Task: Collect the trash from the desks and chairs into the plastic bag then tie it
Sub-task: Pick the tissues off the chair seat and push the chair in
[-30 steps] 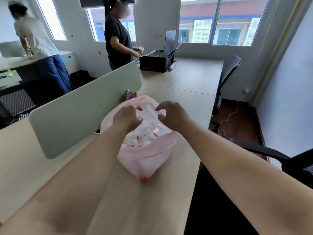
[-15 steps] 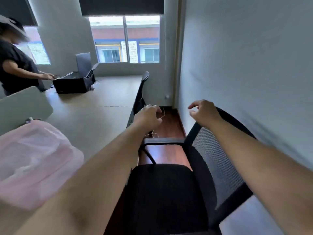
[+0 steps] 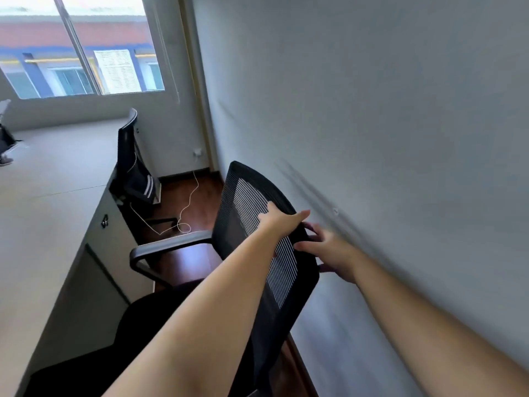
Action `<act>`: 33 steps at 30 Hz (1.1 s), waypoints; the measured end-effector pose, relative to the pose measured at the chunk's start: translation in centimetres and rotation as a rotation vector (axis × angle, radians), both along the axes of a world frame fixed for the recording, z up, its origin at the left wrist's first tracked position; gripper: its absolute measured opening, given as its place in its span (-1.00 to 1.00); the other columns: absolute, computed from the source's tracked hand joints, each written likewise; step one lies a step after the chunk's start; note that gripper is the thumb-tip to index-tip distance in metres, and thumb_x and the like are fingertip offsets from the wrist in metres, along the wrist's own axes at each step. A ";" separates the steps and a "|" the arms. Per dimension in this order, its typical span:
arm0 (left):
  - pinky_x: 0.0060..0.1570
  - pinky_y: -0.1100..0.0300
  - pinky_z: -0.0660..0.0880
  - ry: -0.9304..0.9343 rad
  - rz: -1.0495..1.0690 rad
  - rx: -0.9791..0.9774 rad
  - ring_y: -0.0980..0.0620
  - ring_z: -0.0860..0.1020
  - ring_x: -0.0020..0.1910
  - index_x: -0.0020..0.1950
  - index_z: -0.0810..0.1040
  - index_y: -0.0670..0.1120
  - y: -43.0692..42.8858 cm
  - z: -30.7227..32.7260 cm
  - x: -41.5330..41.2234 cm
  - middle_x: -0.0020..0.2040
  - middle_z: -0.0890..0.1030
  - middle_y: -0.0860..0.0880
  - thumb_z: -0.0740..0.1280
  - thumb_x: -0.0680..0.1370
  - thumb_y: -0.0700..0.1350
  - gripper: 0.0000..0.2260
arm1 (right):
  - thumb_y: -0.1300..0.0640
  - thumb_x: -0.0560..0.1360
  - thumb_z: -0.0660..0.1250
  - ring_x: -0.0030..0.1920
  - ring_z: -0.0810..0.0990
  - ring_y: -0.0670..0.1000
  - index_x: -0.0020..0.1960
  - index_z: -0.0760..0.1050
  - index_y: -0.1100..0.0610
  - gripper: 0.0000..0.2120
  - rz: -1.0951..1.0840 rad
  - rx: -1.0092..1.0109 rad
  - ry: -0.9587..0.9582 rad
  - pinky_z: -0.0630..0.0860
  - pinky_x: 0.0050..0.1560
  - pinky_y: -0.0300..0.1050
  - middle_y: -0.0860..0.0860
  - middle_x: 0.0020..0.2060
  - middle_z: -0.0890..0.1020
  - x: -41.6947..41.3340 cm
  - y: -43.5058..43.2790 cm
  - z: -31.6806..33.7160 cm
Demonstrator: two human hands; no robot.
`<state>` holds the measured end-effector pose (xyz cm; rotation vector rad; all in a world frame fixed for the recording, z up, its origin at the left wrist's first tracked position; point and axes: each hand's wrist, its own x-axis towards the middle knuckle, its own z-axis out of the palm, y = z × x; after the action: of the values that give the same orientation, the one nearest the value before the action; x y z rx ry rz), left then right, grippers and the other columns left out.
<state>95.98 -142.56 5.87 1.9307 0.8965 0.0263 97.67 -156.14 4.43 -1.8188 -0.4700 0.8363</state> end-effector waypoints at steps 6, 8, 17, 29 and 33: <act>-0.13 -0.05 0.53 0.069 -0.024 -0.012 -0.23 0.39 0.33 0.55 -0.23 0.02 0.0 -0.9 1.7 0.44 0.27 -0.17 0.36 0.41 0.13 -0.06 | 0.35 0.44 0.21 0.06 0.61 0.26 0.26 0.39 -0.16 -0.47 0.098 0.011 0.136 0.56 -0.07 0.09 0.17 0.01 0.62 0.9 0.4 -1.0; -0.20 -0.06 0.57 0.067 -0.017 -0.016 -0.25 0.40 0.31 0.55 -0.22 0.06 0.1 -0.9 1.1 0.42 0.28 -0.16 0.36 0.40 0.14 -0.07 | 0.35 0.45 0.20 0.14 0.59 0.33 0.25 0.39 -0.16 -0.48 0.124 0.006 0.151 0.57 -0.07 0.10 0.24 0.07 0.61 1.0 0.6 -0.9; 0.28 -0.01 0.42 0.055 -0.005 0.019 -0.16 0.40 0.35 0.57 -0.14 0.06 3.8 -1.8 -3.8 0.45 0.32 -0.15 0.38 0.38 0.19 -0.07 | 0.34 0.40 0.24 -0.01 0.61 0.18 0.35 0.30 -0.11 -0.40 0.245 0.031 0.236 0.55 0.08 0.25 0.21 0.06 0.59 -3.0 4.3 -1.4; -0.01 -0.14 0.58 0.119 0.037 0.028 -0.21 0.46 0.25 0.55 -0.15 0.14 12.5 -1.1 -14.7 0.41 0.35 -0.11 0.33 0.38 0.18 -0.11 | 0.37 0.47 0.23 -0.03 0.60 0.17 0.33 0.24 -0.07 -0.45 0.302 0.132 0.284 0.60 -0.10 0.07 0.21 0.05 0.59 -13.4 13.4 -1.7; 0.06 -0.10 0.55 0.112 0.071 0.033 -0.15 0.49 0.22 0.54 -0.12 0.16 15.8 -1.1 -18.7 0.36 0.42 -0.10 0.34 0.33 0.18 -0.09 | 0.37 0.48 0.24 -0.14 0.60 0.07 0.35 0.22 -0.04 -0.46 0.343 0.128 0.256 0.60 -0.17 0.01 0.17 0.00 0.57 -17.0 16.8 -1.7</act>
<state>77.29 -126.75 4.78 1.9453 1.0448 -0.0262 80.66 -139.38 2.72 -1.5087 -0.6632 1.2269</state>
